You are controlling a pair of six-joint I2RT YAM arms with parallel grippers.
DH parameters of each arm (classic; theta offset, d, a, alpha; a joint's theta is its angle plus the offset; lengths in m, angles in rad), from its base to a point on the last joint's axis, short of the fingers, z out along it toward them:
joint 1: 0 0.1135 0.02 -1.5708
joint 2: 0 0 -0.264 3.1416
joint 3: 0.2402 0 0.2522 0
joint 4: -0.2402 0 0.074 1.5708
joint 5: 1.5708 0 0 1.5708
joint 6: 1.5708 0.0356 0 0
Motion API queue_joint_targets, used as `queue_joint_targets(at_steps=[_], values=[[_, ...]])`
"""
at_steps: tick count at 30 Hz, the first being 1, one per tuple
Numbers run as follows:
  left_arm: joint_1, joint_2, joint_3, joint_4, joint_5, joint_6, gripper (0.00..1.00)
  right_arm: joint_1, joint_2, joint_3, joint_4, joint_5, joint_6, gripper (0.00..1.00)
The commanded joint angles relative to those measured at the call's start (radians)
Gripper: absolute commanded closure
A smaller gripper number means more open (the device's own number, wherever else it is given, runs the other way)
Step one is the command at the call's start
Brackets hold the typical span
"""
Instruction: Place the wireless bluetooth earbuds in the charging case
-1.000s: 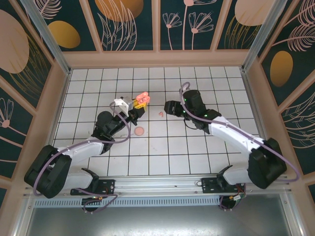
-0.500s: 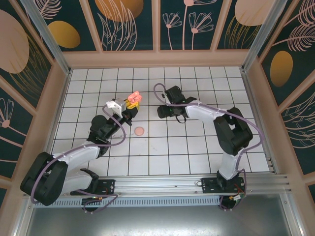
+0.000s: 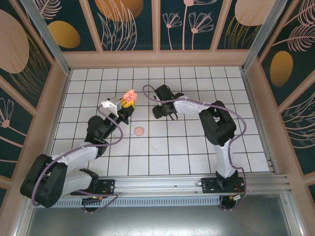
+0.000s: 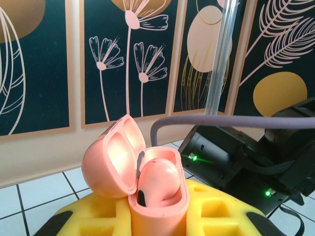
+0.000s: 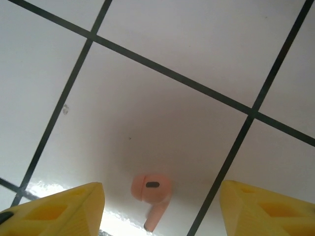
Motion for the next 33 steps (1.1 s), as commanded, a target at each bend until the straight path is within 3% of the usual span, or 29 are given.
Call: queue_joint_targets(at_steps=[1, 16, 27, 33], values=[[0.007, -0.018, -0.005, 0.053, 0.020, -0.018, 1.00, 0.009, 0.029, 0.043, -0.056, 0.036, -0.032, 0.40], [0.010, 0.000, 0.005, 0.063, 0.034, -0.034, 1.00, 0.011, 0.089, 0.090, -0.051, 0.030, -0.021, 0.51], [0.010, 0.012, 0.019, 0.059, 0.047, -0.034, 1.00, 0.014, 0.077, 0.036, -0.029, 0.026, -0.012, 0.57], [0.010, 0.019, 0.034, 0.054, 0.056, -0.038, 1.00, 0.011, 0.064, 0.005, -0.019, 0.028, -0.009, 0.65]])
